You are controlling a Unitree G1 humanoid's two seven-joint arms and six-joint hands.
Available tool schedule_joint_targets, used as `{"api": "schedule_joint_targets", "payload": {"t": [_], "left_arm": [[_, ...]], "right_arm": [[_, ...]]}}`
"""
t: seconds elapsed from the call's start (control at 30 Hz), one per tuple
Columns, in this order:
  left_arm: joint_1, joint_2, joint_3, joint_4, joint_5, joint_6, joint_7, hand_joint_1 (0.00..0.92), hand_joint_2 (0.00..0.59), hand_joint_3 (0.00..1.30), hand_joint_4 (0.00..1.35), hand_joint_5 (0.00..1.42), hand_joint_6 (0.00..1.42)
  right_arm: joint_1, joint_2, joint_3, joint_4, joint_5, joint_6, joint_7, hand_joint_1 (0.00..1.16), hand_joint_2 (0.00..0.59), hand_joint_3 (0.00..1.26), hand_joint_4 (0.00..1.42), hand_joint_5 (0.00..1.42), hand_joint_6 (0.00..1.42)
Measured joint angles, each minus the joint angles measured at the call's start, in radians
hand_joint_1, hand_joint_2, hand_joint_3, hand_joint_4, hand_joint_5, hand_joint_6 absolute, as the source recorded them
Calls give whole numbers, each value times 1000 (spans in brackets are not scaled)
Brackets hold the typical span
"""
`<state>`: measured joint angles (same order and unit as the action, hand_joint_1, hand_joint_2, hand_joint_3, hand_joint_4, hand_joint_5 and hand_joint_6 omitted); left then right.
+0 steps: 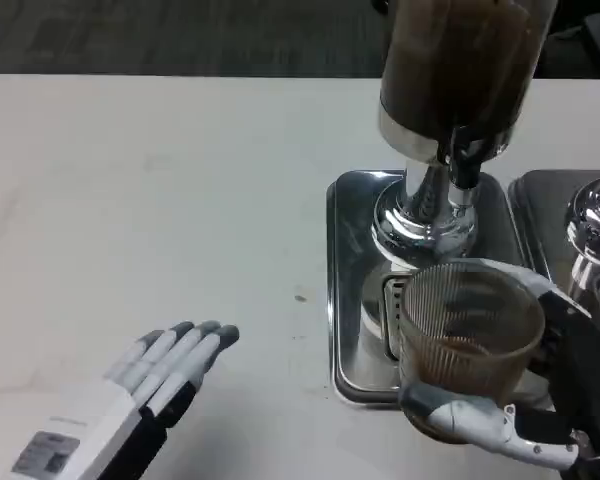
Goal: Grasp the cup under the faucet to collect the drink, then remove the cup.
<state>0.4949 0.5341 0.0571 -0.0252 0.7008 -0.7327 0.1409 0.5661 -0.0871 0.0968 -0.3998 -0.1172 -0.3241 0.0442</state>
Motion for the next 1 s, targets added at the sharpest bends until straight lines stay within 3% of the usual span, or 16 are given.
{"api": "schedule_joint_targets", "payload": {"t": [1.0], "left_arm": [[-15, -2, -4, 6, -1, 1, 9, 0, 117, 0, 0, 0, 0]], "right_arm": [[-5, 1, -7, 0, 16, 4, 0, 1130, 88, 759, 862, 907, 1280]]}}
